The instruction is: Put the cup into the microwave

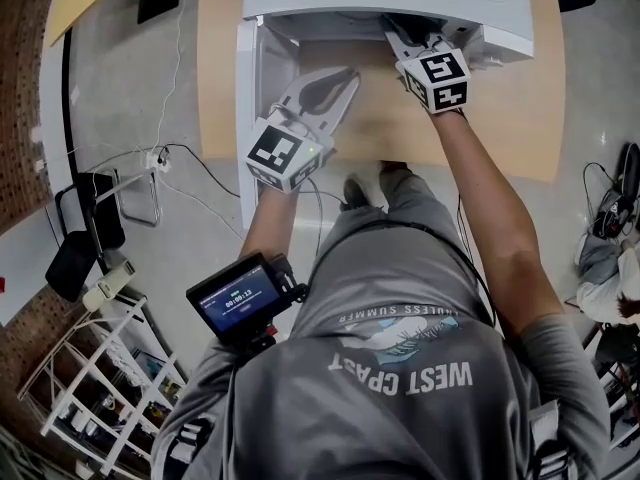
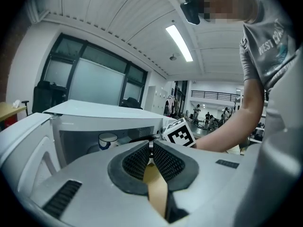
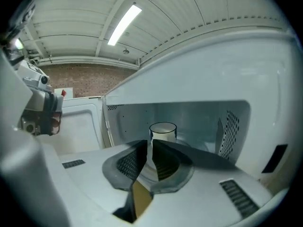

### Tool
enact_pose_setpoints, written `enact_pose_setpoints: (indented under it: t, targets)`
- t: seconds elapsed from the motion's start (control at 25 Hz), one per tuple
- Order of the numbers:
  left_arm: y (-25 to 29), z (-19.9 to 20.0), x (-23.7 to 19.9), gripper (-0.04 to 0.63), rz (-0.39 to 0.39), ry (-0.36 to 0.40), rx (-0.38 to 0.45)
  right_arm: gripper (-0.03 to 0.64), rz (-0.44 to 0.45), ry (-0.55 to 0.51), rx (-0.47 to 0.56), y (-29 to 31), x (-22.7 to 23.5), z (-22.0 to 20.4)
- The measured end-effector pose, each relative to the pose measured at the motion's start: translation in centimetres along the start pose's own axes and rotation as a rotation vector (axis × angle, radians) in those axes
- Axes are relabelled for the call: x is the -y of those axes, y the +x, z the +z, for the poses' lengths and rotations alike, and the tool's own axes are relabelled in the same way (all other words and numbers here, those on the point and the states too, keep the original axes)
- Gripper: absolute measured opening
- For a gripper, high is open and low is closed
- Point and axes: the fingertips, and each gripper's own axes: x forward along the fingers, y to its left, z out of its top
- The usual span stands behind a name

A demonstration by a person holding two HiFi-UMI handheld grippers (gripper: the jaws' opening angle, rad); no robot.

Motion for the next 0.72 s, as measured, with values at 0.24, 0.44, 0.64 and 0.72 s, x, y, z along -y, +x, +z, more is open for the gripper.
enact_pose_setpoints:
  t: [0.24, 0.44, 0.64, 0.72]
  targets:
    - [-0.9, -0.7, 0.4, 0.023, -0.011, 0.032, 0.010, 0.018, 0.017, 0.012, 0.014, -1.0, -1.6, -0.7]
    - [-2.1, -2.8, 0.7, 0.023, -0.016, 0.058, 0.009, 0.018, 0.039, 0.024, 0.028, -2.0, -3.5, -2.3]
    - [-2.9, -3.9, 1.2, 0.023, -0.023, 0.083, 0.019, 0.018, 0.064, 0.012, 0.052, -3.2, -5.0, -2.6]
    - [-3.1, -4.2, 1.3, 0.023, -0.025, 0.093, 0.023, 0.018, 0.076, 0.004, 0.062, -3.6, -5.7, -2.5]
